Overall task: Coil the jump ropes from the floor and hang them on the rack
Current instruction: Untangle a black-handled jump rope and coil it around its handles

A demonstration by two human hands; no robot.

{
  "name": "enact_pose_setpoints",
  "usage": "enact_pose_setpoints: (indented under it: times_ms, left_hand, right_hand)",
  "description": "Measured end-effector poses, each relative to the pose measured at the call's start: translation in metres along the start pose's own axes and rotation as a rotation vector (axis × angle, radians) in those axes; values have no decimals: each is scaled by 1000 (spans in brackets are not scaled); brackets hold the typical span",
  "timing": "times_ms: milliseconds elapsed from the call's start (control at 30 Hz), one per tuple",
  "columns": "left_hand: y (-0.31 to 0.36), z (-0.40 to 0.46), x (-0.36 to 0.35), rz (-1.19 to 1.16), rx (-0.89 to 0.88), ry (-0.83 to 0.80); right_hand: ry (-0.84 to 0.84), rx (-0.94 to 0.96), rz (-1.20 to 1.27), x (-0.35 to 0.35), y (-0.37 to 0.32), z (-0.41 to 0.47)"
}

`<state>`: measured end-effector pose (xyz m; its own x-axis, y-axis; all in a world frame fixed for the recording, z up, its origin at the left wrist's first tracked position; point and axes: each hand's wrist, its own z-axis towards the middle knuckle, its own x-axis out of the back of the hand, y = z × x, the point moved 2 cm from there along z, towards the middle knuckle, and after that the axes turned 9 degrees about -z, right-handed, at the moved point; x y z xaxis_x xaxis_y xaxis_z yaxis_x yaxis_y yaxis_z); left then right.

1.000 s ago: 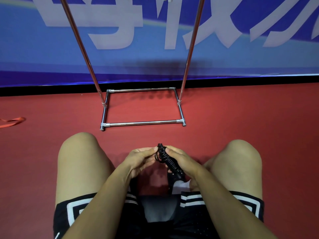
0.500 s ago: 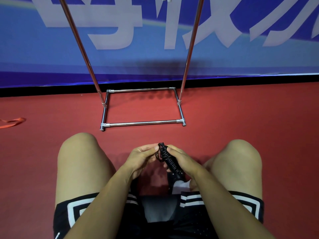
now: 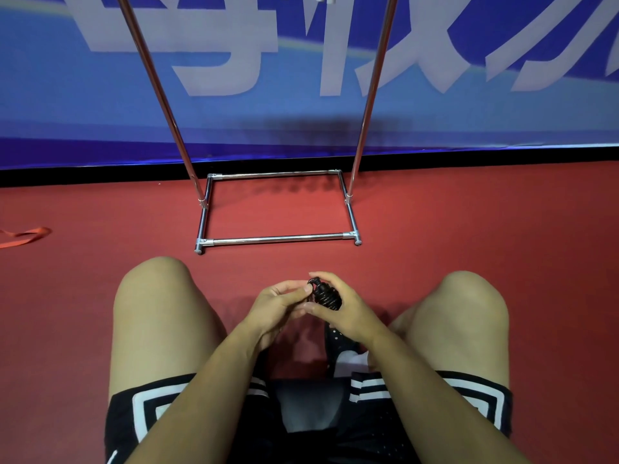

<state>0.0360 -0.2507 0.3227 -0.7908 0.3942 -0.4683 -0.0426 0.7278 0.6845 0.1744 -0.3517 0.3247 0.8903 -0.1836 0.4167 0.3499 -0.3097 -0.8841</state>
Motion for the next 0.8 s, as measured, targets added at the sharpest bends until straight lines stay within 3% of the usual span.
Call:
enact_pose_setpoints:
  times_ms: [433, 600, 800]
  left_hand:
    - [-4, 1, 3, 55, -82, 33]
    - [-6, 4, -1, 28, -116, 33]
    - [-7, 4, -8, -88, -92, -89]
  right_hand:
    - [85, 91, -246, 1, -2, -2]
    - [105, 14, -54, -2, -4, 0]
    - [60, -192, 358, -5, 3, 6]
